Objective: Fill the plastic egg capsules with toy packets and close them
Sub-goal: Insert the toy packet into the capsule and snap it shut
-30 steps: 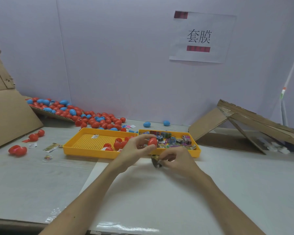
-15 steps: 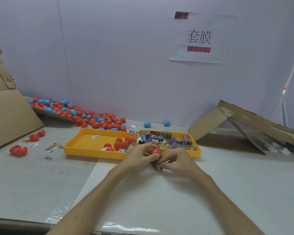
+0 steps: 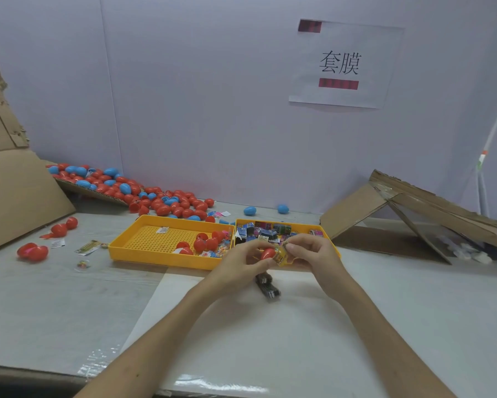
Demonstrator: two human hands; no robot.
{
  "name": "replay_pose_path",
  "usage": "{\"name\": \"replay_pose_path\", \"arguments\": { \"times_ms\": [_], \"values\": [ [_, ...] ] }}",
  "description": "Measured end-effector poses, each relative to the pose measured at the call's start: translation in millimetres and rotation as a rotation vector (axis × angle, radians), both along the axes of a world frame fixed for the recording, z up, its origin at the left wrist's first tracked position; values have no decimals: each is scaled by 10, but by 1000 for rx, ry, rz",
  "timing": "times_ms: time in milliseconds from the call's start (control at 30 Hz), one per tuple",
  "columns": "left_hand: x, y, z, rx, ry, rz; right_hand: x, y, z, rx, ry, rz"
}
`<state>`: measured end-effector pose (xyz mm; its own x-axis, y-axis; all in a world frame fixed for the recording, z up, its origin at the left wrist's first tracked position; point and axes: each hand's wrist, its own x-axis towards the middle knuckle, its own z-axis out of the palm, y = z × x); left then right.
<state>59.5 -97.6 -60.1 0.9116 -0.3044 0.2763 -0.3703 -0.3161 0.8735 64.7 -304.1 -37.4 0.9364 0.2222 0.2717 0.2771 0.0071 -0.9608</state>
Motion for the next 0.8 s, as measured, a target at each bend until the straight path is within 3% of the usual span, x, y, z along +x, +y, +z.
{"name": "replay_pose_path", "arguments": {
  "times_ms": [200, 533, 800],
  "values": [
    [-60, -16, 124, -147, 178, -17, 13, 51, -46, -7, 27, 5],
    [-44, 2, 78, -80, 123, 14, -12, 70, -54, -101, -11, 72],
    [-57, 23, 103, -220, 155, 65, -21, 106, -38, -34, -13, 49]
  ]
}}
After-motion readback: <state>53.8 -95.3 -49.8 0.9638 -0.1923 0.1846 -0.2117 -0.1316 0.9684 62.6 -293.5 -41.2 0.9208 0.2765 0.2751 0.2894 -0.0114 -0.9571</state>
